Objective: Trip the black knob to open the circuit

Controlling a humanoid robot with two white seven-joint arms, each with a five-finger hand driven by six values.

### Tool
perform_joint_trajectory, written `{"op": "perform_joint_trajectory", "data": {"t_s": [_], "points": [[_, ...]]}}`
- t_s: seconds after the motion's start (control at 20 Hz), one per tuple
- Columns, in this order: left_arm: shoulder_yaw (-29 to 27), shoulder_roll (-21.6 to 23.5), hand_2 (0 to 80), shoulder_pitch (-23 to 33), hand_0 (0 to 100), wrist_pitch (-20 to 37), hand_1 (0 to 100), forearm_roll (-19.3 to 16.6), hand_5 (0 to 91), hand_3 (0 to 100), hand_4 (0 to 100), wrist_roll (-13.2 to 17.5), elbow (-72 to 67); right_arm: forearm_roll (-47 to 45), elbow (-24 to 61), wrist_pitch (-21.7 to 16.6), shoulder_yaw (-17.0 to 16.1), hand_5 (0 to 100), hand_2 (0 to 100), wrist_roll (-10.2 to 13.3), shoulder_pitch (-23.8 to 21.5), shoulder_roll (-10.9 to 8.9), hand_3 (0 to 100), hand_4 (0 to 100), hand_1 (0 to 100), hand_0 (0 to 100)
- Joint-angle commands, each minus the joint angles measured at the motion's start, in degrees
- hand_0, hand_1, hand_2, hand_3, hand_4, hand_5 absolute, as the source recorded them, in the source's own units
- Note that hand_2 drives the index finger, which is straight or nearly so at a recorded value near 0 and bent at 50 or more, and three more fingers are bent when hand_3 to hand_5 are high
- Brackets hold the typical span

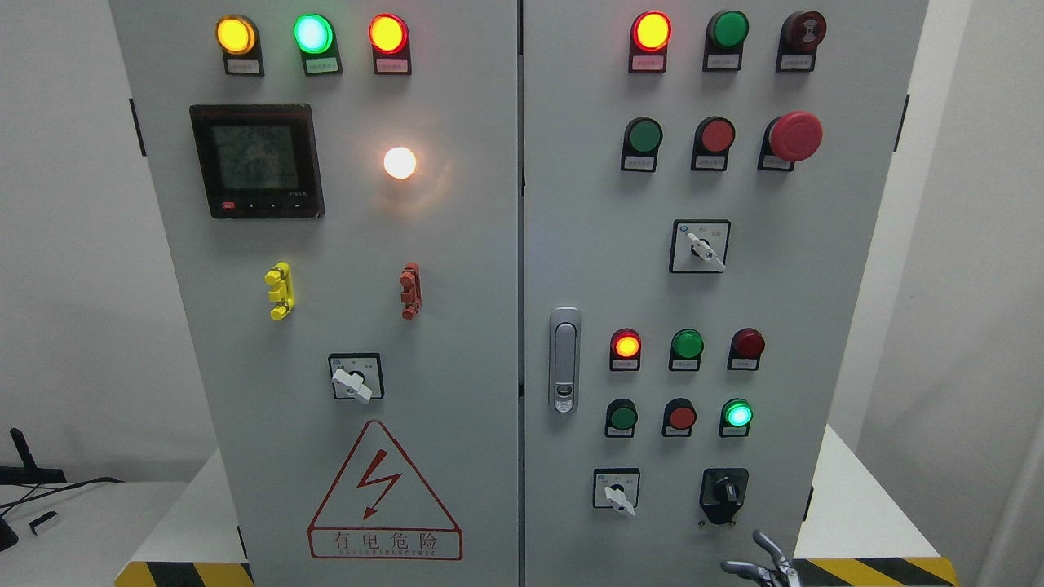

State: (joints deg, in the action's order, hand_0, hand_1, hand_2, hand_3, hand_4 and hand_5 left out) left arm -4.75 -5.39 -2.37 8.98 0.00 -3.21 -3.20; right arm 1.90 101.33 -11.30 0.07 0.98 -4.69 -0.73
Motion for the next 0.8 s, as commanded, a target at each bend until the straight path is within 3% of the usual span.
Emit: {"op": "perform_joint_trajectory", "data": {"t_s": [0.0, 0.4, 0.75], "points": [[0.00, 0.03, 0.0, 0.00, 12, -0.02, 39, -1.76, 0.0, 0, 0, 0.05, 0.04, -5.94, 7.91, -0.30, -1.47, 0, 0, -0.89, -5.24, -6.65, 4, 0, 17, 14], [0.00, 0.03, 0.0, 0.00, 12, -0.02, 39, -1.76, 0.0, 0, 0, 0.05, -0.05, -9.11, 9.58, -0.56, -1.39, 0, 0, -3.26, -8.40, -8.05, 4, 0, 16, 9], [0.00, -0.06, 0.0, 0.00, 12, -0.02, 39, -1.76, 0.0, 0, 0, 0.05, 0.04, -11.04, 9.85, -0.65, -1.21, 0, 0, -3.44, -8.58, -9.02, 4, 0, 15, 7]]}}
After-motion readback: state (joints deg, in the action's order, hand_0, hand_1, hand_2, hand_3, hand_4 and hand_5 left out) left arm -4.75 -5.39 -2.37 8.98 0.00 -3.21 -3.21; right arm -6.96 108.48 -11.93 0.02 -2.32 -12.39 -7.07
